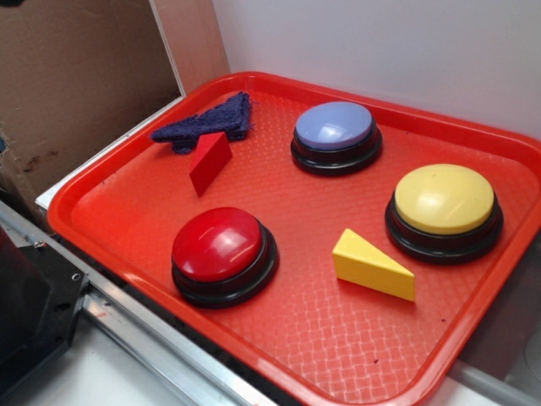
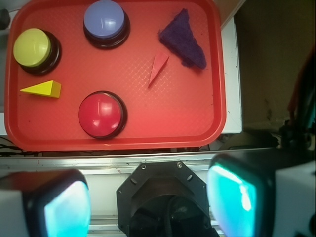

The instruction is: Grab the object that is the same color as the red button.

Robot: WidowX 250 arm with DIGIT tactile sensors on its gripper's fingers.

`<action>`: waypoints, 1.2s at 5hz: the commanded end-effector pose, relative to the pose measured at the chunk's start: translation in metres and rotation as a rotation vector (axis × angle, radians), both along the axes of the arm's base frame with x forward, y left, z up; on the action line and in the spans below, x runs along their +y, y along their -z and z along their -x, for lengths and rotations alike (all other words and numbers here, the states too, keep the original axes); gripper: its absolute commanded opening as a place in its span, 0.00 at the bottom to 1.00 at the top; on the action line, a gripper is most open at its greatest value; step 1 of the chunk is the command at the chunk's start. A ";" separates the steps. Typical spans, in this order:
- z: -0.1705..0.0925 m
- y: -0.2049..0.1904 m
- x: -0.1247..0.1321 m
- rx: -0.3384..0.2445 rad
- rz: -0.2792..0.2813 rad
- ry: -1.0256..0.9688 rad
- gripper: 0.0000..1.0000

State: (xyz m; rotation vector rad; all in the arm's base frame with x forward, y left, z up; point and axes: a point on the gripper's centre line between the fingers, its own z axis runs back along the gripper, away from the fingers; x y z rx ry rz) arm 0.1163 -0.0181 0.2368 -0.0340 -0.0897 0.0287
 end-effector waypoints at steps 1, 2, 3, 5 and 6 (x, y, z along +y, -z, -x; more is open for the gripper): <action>0.000 0.000 0.000 0.000 0.000 0.000 1.00; -0.031 0.006 0.011 0.058 0.008 -0.094 1.00; -0.070 0.020 0.015 0.114 0.025 -0.107 1.00; -0.065 0.038 0.048 0.070 -0.001 -0.467 1.00; -0.065 0.038 0.048 0.070 -0.001 -0.467 1.00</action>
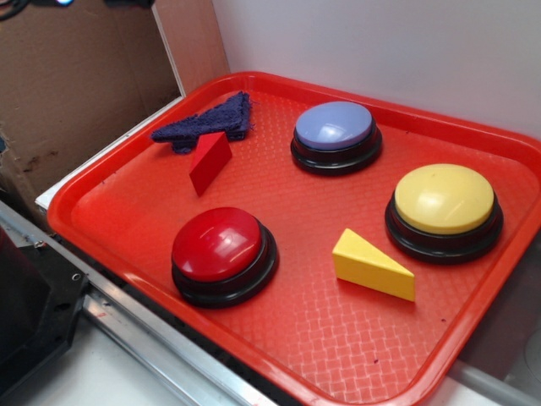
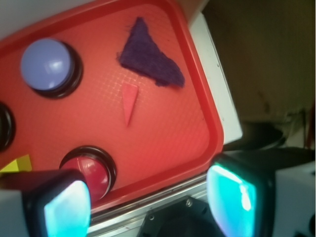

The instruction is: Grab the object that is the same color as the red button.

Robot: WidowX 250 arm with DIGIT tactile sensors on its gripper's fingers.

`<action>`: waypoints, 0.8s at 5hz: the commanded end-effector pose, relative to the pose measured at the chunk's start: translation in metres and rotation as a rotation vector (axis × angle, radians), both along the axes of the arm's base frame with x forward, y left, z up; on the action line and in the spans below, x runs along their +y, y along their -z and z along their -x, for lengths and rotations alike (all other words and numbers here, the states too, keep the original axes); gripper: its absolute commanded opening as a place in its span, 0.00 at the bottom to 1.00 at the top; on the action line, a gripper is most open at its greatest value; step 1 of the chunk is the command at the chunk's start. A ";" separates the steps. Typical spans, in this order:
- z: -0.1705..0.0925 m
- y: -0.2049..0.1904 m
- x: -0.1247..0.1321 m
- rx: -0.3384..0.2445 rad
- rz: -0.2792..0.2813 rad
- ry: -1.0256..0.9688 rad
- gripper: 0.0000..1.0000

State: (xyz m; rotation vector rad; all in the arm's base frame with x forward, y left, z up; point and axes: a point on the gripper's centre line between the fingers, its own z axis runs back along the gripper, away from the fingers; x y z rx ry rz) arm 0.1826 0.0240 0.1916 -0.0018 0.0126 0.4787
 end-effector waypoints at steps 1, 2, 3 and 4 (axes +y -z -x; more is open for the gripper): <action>0.001 -0.007 0.006 -0.039 -0.001 -0.018 1.00; 0.001 -0.007 0.006 -0.039 -0.001 -0.018 1.00; -0.029 0.017 -0.001 -0.124 -0.049 0.000 1.00; -0.056 0.036 -0.005 -0.108 -0.080 0.009 1.00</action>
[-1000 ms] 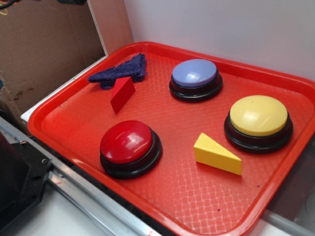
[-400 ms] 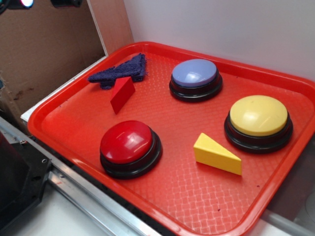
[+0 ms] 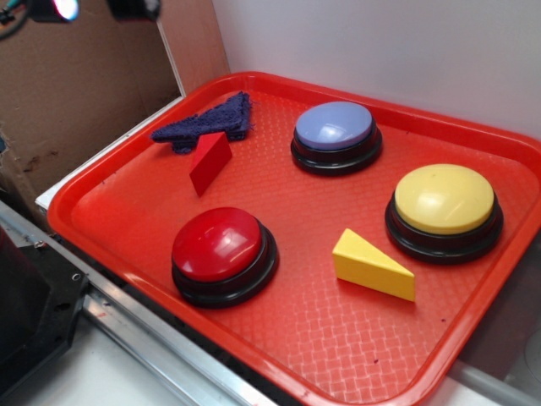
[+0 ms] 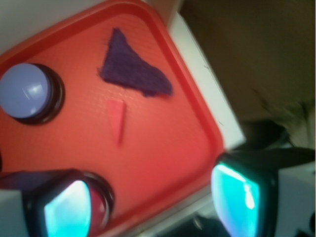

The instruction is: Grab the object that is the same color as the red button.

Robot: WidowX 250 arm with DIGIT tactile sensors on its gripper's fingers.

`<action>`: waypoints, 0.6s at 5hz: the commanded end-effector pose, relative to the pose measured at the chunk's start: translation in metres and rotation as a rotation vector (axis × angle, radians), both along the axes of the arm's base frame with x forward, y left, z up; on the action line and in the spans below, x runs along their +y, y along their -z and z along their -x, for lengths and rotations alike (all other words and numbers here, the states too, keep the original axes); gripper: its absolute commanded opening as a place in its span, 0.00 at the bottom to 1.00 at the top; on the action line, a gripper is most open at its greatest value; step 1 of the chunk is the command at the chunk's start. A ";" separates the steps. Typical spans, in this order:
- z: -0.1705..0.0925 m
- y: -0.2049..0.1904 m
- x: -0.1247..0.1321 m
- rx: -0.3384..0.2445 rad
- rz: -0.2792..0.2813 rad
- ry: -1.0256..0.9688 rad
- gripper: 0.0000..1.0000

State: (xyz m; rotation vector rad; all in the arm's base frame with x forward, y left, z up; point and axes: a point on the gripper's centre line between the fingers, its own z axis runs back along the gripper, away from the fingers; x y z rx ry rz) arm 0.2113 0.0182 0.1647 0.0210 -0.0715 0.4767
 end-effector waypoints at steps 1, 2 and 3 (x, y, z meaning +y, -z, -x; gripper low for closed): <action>-0.040 0.044 0.006 0.059 -0.037 0.005 1.00; -0.038 0.069 0.025 0.141 -0.059 -0.029 1.00; -0.029 0.082 0.048 0.181 -0.063 -0.087 1.00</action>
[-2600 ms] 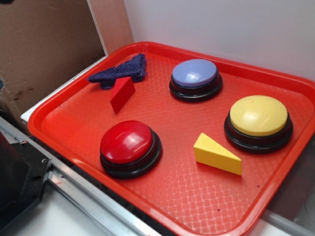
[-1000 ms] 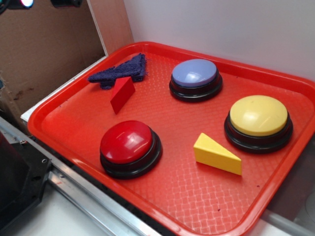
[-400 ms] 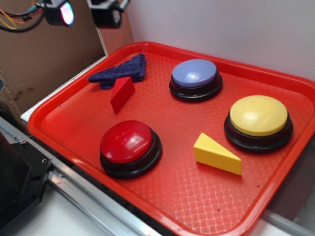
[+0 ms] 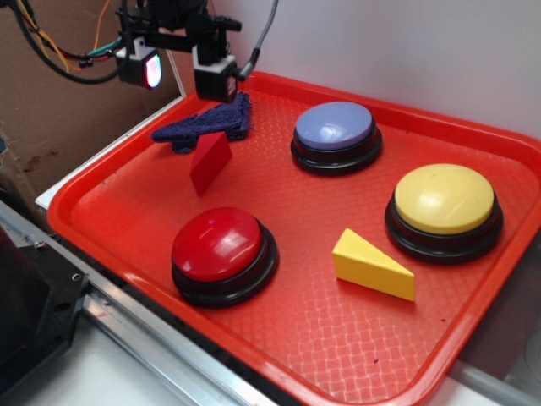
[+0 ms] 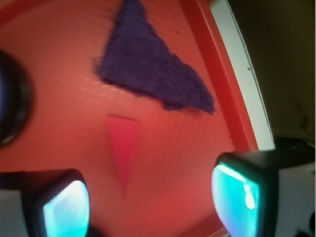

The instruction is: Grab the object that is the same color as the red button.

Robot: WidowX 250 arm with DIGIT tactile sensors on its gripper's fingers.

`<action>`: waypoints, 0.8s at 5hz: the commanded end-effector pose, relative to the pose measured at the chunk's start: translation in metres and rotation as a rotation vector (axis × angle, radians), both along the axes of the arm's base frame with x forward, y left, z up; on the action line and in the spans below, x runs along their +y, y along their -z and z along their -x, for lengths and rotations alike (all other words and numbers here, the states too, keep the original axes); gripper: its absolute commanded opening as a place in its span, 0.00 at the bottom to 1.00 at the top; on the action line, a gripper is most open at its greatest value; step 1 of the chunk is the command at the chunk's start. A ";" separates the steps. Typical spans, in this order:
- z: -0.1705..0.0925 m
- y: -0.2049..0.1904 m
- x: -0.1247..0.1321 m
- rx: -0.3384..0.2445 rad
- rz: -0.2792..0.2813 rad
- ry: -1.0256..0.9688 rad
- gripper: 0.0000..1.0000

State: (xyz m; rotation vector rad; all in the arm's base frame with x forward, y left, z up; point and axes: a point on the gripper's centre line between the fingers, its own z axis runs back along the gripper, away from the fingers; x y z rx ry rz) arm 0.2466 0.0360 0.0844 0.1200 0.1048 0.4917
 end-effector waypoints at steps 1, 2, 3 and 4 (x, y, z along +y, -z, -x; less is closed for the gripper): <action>0.006 0.010 0.039 -0.006 0.003 -0.090 1.00; -0.006 0.027 0.021 -0.028 0.049 -0.028 1.00; -0.015 0.032 -0.005 -0.026 0.079 0.039 1.00; -0.014 0.040 -0.012 0.002 0.090 0.041 1.00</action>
